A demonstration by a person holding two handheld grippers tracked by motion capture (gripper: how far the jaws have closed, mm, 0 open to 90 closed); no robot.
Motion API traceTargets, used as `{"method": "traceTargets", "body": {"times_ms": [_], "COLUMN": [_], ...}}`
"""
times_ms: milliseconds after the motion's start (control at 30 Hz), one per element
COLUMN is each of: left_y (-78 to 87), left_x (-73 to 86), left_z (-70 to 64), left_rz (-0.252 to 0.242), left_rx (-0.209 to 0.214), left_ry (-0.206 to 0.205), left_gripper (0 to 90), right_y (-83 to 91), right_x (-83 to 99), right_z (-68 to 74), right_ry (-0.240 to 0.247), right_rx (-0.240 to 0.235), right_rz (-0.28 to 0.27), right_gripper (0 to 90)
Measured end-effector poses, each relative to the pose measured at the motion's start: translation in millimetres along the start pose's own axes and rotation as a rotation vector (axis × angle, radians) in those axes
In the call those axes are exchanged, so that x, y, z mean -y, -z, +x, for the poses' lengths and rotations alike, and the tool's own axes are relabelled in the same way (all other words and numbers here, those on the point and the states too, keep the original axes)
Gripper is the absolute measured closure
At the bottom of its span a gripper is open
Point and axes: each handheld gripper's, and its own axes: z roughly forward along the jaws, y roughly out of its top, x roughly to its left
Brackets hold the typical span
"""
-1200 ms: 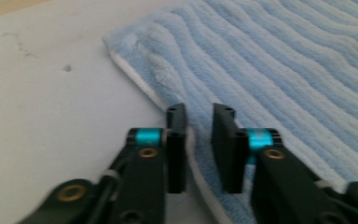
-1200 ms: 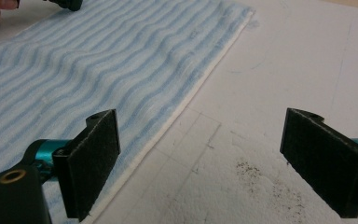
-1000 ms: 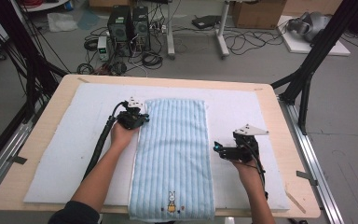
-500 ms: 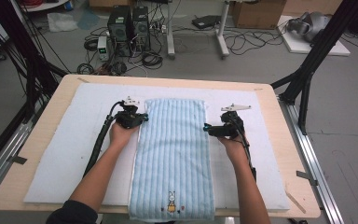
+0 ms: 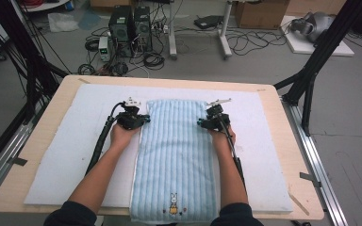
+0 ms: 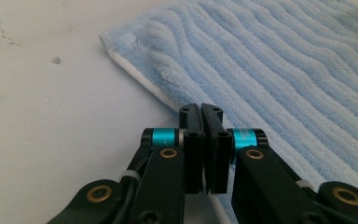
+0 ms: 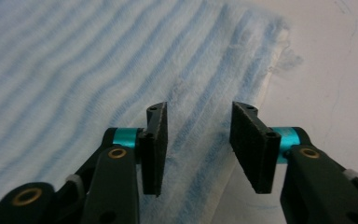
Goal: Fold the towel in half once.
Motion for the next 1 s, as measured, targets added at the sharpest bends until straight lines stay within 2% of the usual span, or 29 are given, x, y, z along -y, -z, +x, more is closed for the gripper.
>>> {"method": "traceTargets", "body": {"times_ms": [100,167,233,333,433,567,633,700,800,867,933,1000], "left_y": [0.4,0.5,0.3,1.1,2.8,7.2,10.8,13.1,16.0,19.3,25.4,31.2], "left_x": [0.3,0.3,0.2,0.4,0.3,-12.5,-20.6,-21.7,-19.1,-18.1,-16.6,-14.2], "left_z": [0.9,0.5,0.8,4.1,8.7,15.4,17.1,17.3,19.8,18.6,17.1,16.3], "left_rz": [-0.003,-0.001,-0.002,-0.016,-0.034,-0.103,-0.122,-0.122,-0.114,-0.118,-0.138,-0.166], "left_rx": [0.011,0.012,0.012,0.02,0.028,0.013,0.02,0.036,0.073,0.09,0.105,0.119], "left_ry": [0.008,0.004,0.007,0.046,0.085,0.122,0.115,0.107,0.127,0.12,0.108,0.116], "left_gripper": [87.0,87.0,87.1,87.3,87.6,87.7,87.6,87.6,87.5,87.4,87.3,87.2], "right_y": [-2.4,-2.6,-2.6,-2.7,-2.7,-1.5,2.9,6.0,9.4,13.7,19.6,26.8], "right_x": [-1.1,-0.9,-1.5,-3.5,-5.5,-10.7,-13.3,-14.4,-12.3,-10.3,-9.1,-7.2], "right_z": [3.7,3.4,3.1,1.6,0.7,0.1,-2.2,-4.2,-4.8,-3.7,-2.4,-1.7], "right_ry": [-0.005,-0.017,-0.014,-0.012,-0.006,0.015,-0.008,-0.038,-0.045,-0.045,-0.037,-0.037], "right_rx": [0.011,-0.003,-0.006,-0.015,0.001,0.009,0.001,-0.016,-0.04,-0.061,-0.075,-0.087], "right_rz": [-0.015,-0.019,-0.01,0.0,-0.022,-0.065,-0.119,-0.132,-0.14,-0.155,-0.168,-0.189], "right_gripper": [70.2,82.5,86.3,87.1,87.1,87.0,87.0,87.1,87.0,86.9,87.0,87.0]}}
